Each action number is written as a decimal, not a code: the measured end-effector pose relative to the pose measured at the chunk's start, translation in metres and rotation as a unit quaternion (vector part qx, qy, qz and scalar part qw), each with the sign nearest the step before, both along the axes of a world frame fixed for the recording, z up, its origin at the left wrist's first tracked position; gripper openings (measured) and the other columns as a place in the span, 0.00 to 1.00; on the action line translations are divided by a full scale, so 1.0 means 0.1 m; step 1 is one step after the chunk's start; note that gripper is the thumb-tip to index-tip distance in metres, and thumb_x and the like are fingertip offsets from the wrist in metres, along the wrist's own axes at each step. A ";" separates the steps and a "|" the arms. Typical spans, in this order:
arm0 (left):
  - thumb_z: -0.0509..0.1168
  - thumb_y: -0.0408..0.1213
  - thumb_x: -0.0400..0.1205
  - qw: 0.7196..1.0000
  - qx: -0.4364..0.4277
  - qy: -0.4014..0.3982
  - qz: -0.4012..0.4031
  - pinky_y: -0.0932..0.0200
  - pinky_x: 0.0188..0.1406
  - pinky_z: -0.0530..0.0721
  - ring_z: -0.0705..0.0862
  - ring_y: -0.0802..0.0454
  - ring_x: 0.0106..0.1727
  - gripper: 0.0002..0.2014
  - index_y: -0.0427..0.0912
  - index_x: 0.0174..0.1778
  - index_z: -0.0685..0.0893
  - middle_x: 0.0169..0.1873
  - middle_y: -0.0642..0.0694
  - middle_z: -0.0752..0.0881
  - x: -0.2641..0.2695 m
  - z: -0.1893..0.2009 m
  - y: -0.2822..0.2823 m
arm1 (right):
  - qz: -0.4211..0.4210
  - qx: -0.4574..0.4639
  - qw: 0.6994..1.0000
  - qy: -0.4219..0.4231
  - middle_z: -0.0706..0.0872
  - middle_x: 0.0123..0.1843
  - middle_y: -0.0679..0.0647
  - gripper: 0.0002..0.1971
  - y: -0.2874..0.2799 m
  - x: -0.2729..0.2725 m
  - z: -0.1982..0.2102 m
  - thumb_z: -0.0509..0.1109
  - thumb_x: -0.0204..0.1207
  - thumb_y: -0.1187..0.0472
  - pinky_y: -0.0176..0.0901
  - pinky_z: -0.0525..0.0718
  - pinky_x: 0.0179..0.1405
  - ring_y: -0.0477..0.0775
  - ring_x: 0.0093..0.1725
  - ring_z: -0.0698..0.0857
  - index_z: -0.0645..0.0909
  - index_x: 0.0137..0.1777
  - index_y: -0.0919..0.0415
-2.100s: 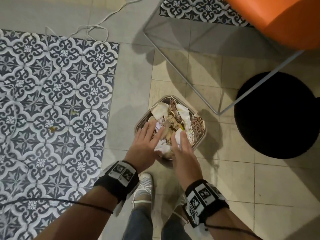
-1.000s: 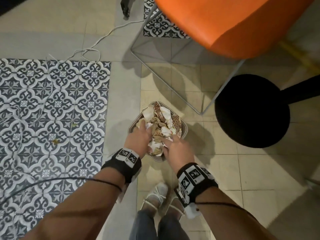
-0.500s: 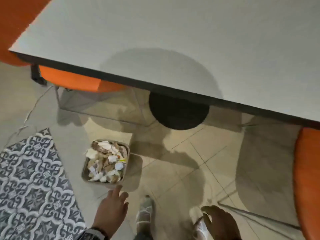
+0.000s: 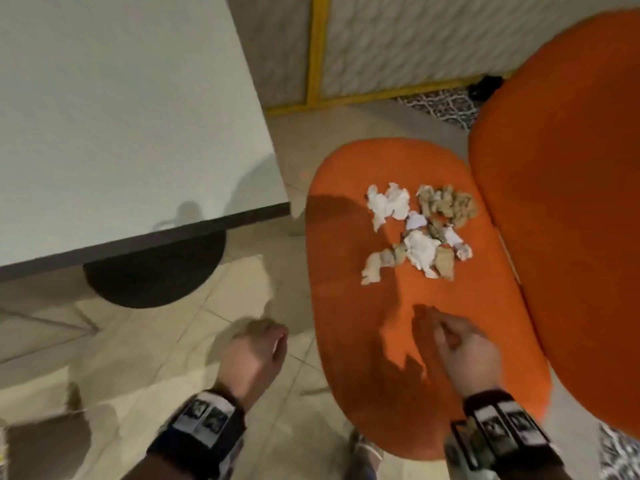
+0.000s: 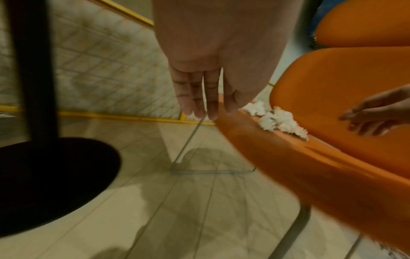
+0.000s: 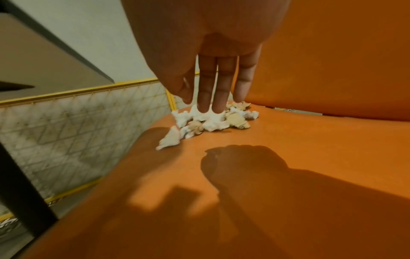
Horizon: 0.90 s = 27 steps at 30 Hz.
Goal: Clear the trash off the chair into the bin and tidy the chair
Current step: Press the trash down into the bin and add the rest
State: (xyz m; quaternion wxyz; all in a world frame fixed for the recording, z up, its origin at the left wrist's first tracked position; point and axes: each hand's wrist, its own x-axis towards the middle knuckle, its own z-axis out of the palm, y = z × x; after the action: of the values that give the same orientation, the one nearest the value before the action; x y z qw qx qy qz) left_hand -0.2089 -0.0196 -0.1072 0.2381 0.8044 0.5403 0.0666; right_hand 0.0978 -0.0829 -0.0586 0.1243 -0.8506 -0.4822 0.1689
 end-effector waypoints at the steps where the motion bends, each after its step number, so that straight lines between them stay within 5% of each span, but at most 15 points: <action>1: 0.52 0.47 0.78 1.000 -0.001 0.001 -0.007 0.55 0.33 0.86 0.86 0.47 0.39 0.17 0.48 0.44 0.86 0.40 0.49 0.87 0.39 0.08 0.14 | 0.003 0.012 1.000 0.017 0.88 0.54 0.61 0.11 0.13 0.24 -0.05 0.68 0.76 0.56 0.50 0.84 0.45 0.64 0.50 0.87 0.87 0.55 0.58; 5: 0.57 0.51 0.81 1.000 -0.016 -0.015 -0.021 0.49 0.57 0.79 0.78 0.38 0.64 0.21 0.46 0.68 0.78 0.66 0.40 0.77 1.76 0.19 0.58 | 0.079 -0.016 0.997 0.003 0.76 0.71 0.62 0.27 0.73 0.96 -0.27 0.67 0.75 0.44 0.53 0.77 0.62 0.65 0.68 0.77 0.75 0.71 0.56; 7: 0.58 0.58 0.79 0.999 -0.021 -0.023 -0.011 0.43 0.65 0.75 0.69 0.35 0.72 0.30 0.49 0.75 0.69 0.75 0.39 0.67 2.23 0.13 0.73 | 0.083 -0.029 0.995 0.046 0.68 0.76 0.61 0.41 0.99 1.18 -0.43 0.67 0.66 0.33 0.60 0.74 0.68 0.65 0.73 0.70 0.67 0.77 0.51; 9: 0.60 0.63 0.73 0.999 -0.028 -0.014 -0.009 0.37 0.70 0.70 0.61 0.36 0.77 0.38 0.54 0.78 0.62 0.79 0.41 0.57 2.56 0.04 0.86 | 0.108 -0.025 0.991 0.080 0.61 0.80 0.61 0.53 1.18 1.30 -0.59 0.64 0.55 0.25 0.65 0.72 0.69 0.67 0.76 0.65 0.55 0.81 0.45; 12: 0.64 0.68 0.69 0.996 -0.039 0.077 -0.032 0.27 0.74 0.57 0.45 0.36 0.82 0.47 0.61 0.81 0.49 0.82 0.42 0.43 2.83 -0.10 1.01 | 0.168 -0.069 0.983 0.020 0.46 0.85 0.59 0.58 1.33 1.44 -0.79 0.72 0.55 0.29 0.68 0.71 0.71 0.69 0.80 0.57 0.42 0.81 0.37; 15: 0.64 0.67 0.70 0.987 -0.051 0.135 -0.067 0.22 0.73 0.51 0.40 0.34 0.82 0.46 0.62 0.81 0.49 0.82 0.43 0.37 2.89 -0.23 1.10 | 0.230 -0.131 0.964 -0.016 0.44 0.85 0.54 0.51 1.38 1.51 -0.90 0.73 0.63 0.35 0.68 0.67 0.73 0.70 0.79 0.57 0.46 0.81 0.39; 19: 0.57 0.66 0.76 0.980 -0.039 0.177 -0.084 0.22 0.74 0.47 0.41 0.35 0.82 0.38 0.60 0.80 0.51 0.82 0.45 0.36 2.97 -0.34 1.03 | 0.233 -0.129 0.963 -0.039 0.63 0.79 0.56 0.28 1.38 1.53 -0.88 0.68 0.76 0.49 0.57 0.69 0.72 0.63 0.75 0.63 0.68 0.75 0.49; 24: 0.51 0.64 0.79 0.982 0.009 0.186 0.019 0.21 0.72 0.39 0.41 0.34 0.82 0.32 0.65 0.79 0.49 0.82 0.47 0.36 2.92 -0.36 0.78 | 0.202 -0.070 0.977 0.012 0.71 0.72 0.58 0.24 1.31 1.56 -0.91 0.64 0.79 0.55 0.54 0.72 0.67 0.61 0.69 0.71 0.67 0.74 0.57; 27: 0.50 0.69 0.76 0.976 0.022 0.207 0.061 0.22 0.71 0.47 0.50 0.30 0.81 0.34 0.65 0.78 0.52 0.83 0.45 0.45 2.83 -0.40 0.73 | 0.151 0.010 0.986 0.073 0.78 0.64 0.60 0.20 1.23 1.60 -0.87 0.64 0.79 0.58 0.49 0.77 0.56 0.60 0.61 0.78 0.72 0.69 0.62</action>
State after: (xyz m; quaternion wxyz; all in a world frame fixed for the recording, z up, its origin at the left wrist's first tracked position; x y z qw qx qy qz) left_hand 0.0737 0.0531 -0.1470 0.0984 0.7713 0.6244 -0.0751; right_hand 0.2578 0.0404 -0.1455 0.1406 -0.7521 -0.5964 0.2427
